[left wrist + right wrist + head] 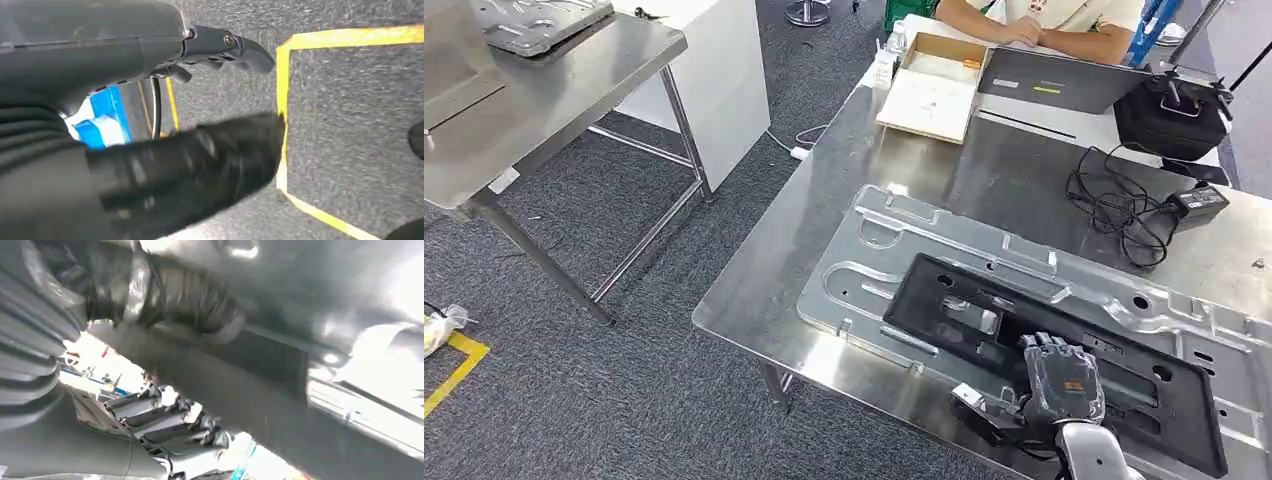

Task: Take the parts from the cabinet and place them on the table.

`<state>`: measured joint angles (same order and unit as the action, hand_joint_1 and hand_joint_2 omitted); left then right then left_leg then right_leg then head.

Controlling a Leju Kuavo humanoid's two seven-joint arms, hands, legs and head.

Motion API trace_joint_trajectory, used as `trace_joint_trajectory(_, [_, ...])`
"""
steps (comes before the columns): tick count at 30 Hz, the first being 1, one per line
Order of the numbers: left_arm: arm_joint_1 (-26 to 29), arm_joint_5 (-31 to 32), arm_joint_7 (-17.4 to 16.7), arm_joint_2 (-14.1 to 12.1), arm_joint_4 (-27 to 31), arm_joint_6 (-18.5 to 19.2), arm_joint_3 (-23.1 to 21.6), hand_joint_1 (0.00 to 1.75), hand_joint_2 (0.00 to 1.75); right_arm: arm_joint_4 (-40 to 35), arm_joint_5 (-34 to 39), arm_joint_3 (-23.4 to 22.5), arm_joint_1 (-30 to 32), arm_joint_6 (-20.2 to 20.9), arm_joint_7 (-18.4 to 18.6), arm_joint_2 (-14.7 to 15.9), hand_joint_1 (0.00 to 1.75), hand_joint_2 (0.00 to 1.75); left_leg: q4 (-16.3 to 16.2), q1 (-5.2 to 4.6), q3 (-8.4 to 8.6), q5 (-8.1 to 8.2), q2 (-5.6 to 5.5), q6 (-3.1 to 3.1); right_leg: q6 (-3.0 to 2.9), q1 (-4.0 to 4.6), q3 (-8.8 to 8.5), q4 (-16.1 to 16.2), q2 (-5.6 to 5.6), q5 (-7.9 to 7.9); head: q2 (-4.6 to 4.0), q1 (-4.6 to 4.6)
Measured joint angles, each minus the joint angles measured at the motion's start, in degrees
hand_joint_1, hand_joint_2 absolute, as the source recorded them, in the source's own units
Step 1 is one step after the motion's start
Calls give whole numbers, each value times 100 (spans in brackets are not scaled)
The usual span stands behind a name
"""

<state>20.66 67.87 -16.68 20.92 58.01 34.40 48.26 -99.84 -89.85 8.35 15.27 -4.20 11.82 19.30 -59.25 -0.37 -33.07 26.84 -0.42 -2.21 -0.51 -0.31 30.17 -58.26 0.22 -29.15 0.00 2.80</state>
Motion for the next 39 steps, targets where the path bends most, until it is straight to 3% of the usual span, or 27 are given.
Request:
trace_joint_trajectory(1, [-1,-2,-29,0,5,2,0,0,0,-11,0,22,13,7,11,-7,0,0,0,0,-1,0,-1,-1,38,-2,-3,9,0,2,0,2])
trace_joint_trajectory(4, [10,-236,-158,0,4,-72,0,0,0,-206,0,105,158,13,55,-20,0,0,-1,-1,-2,5,-4,-10,90,-5,-6,16,0,3,0,0])
trace_joint_trajectory(10, [107,-625,-324,0,50,-83,-160,0,0,-562,0,162,362,133,83,-96,0,0,-1,0,4,5,0,-10,103,-2,-5,16,5,-2,0,0])
trace_joint_trajectory(15, [204,-658,-372,0,144,-76,-339,0,0,-973,57,-341,663,120,-402,-188,0,0,1,4,5,6,-2,-9,115,2,-6,16,4,-4,0,0])
trace_joint_trajectory(25, [213,-636,-363,0,175,-74,-426,0,0,-1207,35,-745,847,99,-527,-332,0,0,8,6,10,6,0,-9,116,4,-5,15,6,-6,0,0])
trace_joint_trajectory(32, [196,-702,-341,0,173,-157,-433,0,0,-1589,118,-1200,816,-273,-898,-334,0,0,8,6,7,6,2,-9,116,3,-5,14,9,-6,0,0])
trace_joint_trajectory(39, [246,-1180,-677,0,173,-363,-697,0,0,-2168,389,-1063,433,-727,-1097,-298,0,0,8,6,8,5,1,-9,117,4,-9,13,9,-6,0,0])
